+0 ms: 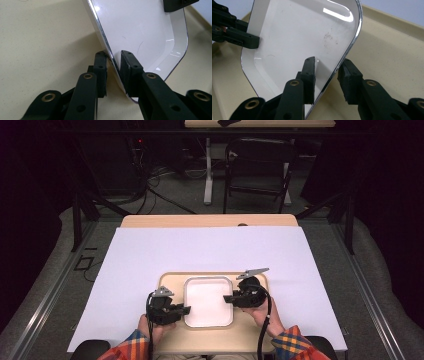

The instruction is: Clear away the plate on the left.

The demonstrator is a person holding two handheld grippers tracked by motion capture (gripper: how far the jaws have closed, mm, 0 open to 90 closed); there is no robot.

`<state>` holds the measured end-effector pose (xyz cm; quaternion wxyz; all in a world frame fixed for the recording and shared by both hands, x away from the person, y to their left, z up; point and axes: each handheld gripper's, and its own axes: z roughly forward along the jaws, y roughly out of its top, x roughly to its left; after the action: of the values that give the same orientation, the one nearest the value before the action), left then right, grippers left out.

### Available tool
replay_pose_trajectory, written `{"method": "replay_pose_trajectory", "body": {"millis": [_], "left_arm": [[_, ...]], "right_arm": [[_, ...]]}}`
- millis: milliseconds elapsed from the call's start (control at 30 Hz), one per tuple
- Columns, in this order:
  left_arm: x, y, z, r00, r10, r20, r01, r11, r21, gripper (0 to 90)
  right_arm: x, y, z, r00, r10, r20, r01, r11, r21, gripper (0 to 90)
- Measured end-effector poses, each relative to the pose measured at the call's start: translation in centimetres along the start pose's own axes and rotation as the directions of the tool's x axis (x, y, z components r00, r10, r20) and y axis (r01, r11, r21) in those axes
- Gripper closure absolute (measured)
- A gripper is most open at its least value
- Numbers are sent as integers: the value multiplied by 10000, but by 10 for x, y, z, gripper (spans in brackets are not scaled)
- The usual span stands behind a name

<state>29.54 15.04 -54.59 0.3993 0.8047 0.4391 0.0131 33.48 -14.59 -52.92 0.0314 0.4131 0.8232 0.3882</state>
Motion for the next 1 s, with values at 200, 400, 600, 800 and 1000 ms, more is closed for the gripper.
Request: {"method": "replay_pose_trajectory", "body": {"millis": [200,400,600,800,1000], "left_arm": [[1,0,0,10000,-42,18,42,10000,-22,750],[0,0,2,10000,-26,-71,26,10000,16,731],[0,-1,3,9982,155,-579,-148,9998,121,722],[0,-1,3,9980,188,-610,-178,9997,176,719],[0,-1,5,9975,223,-671,-212,9996,166,716]], "right_arm": [[0,0,1,10000,-21,44,21,10000,3,670],[-1,-1,2,10000,70,-23,-70,10000,39,669],[-3,-3,7,9999,20,159,-25,9994,346,656],[-3,-3,9,9999,117,124,-122,9990,434,648],[-3,-3,11,9997,194,126,-200,9985,505,631]]}}
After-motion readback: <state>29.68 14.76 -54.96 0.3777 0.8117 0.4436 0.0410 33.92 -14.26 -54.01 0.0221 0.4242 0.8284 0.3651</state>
